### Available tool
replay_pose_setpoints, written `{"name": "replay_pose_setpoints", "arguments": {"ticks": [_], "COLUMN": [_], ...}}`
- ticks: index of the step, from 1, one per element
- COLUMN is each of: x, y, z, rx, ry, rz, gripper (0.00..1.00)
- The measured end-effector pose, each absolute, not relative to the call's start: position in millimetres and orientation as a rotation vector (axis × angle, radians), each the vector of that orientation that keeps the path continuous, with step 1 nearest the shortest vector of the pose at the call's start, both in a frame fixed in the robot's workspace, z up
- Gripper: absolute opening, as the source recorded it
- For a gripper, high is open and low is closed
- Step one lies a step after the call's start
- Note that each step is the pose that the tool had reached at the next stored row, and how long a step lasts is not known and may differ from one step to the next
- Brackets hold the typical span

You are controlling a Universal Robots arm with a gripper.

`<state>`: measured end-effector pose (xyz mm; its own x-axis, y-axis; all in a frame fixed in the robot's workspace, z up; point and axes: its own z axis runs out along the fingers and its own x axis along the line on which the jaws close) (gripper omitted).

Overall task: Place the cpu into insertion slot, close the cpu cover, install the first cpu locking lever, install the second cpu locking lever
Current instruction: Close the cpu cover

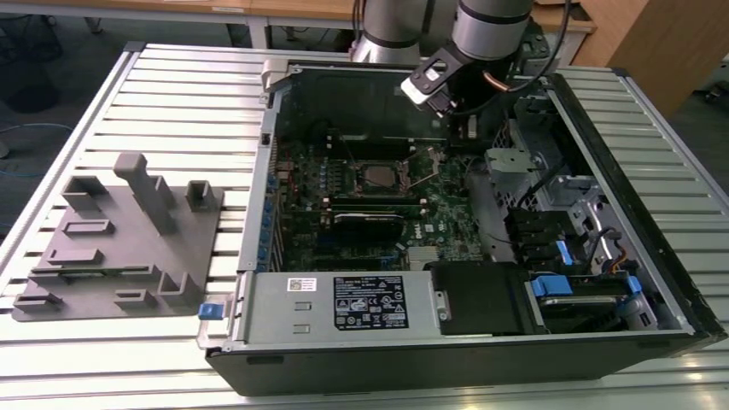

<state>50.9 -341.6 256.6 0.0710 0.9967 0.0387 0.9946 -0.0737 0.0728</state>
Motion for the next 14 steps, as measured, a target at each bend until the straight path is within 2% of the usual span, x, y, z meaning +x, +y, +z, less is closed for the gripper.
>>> {"name": "replay_pose_setpoints", "arguments": {"ticks": [14], "x": [51.0], "y": [-341.6], "z": [237.6], "rx": [2.279], "ry": [2.12], "rz": [0.121], "gripper": [0.11]}}
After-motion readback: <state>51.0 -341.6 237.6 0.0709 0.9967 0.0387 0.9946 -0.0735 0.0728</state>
